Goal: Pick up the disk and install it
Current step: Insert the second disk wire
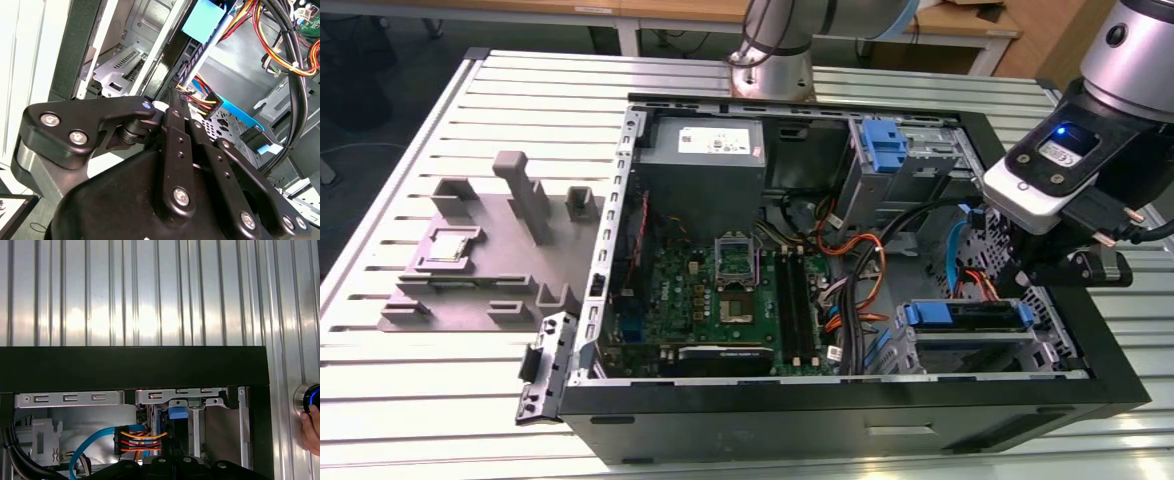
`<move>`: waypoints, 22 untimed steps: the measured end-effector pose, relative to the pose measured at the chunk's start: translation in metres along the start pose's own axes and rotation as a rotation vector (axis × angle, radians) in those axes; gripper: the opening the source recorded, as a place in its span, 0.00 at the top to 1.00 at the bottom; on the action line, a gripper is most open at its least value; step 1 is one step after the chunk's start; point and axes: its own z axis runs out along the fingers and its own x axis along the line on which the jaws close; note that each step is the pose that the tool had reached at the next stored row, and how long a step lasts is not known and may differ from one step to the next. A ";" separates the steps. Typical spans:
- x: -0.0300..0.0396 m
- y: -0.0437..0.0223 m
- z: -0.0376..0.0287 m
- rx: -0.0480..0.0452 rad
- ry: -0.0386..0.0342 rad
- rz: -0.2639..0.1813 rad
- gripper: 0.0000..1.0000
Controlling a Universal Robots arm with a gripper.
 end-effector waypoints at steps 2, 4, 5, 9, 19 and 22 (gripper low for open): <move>0.0000 0.0000 0.0000 0.0000 0.0000 0.000 0.90; 0.0000 0.0000 0.0000 0.0000 0.0001 0.000 0.90; 0.0000 0.0000 0.0000 0.0000 0.0001 0.000 0.90; 0.0000 0.0000 0.0000 0.0000 0.0002 0.000 0.90; -0.0005 -0.0121 0.0015 0.0028 -0.0002 0.000 0.90; -0.0008 -0.0120 -0.0023 0.0032 -0.0004 -0.001 0.90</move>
